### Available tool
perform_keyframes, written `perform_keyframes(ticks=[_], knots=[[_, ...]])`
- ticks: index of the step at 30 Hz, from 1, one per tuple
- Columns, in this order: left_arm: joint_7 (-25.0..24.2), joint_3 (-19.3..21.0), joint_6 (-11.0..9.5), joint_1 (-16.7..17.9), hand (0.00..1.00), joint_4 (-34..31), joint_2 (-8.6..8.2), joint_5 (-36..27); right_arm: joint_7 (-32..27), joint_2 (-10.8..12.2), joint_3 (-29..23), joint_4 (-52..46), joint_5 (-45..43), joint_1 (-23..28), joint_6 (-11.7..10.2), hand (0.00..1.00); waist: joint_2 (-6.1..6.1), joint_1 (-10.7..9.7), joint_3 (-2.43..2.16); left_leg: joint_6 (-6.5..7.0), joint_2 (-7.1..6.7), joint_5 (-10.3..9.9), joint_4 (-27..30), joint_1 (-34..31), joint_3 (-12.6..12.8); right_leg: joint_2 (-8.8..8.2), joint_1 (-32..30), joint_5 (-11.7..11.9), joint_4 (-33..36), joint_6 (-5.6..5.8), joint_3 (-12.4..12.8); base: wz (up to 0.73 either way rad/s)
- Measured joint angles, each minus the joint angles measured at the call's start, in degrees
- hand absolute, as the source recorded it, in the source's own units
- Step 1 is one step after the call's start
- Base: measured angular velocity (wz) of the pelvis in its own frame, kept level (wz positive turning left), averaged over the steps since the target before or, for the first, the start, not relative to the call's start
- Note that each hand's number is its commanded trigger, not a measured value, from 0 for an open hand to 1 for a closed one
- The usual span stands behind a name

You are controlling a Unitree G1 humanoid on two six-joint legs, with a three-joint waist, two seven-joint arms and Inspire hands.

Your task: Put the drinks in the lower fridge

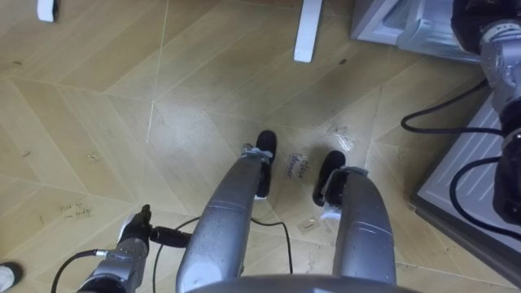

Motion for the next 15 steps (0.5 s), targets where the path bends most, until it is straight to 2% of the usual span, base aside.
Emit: perform_keyframes(ticks=[3, 15], knots=[[0.00, 0.00, -0.03, 0.07, 0.00, -0.69, 0.14, 0.00, -0.55, 0.00, 0.00, 0.00, 0.49, 0.00, -0.01, 0.00, 0.35, 0.00, -0.26, 0.01, 0.00, 0.01, 0.00, 0.15, 0.06, 0.00, 0.10, 0.04, 0.00, 0.04, 0.06, 0.00], [-0.04, 0.04, -0.67, 0.71, 0.00, -1.63, 0.35, -0.06, -3.84, -0.01, -0.25, -0.03, 1.19, 0.00, -0.48, 0.00, 0.35, -0.21, -0.26, 0.00, 0.01, -0.01, -0.39, 0.72, 0.38, 0.01, 0.40, -0.02, -0.06, 0.18, 0.40, 0.00]])
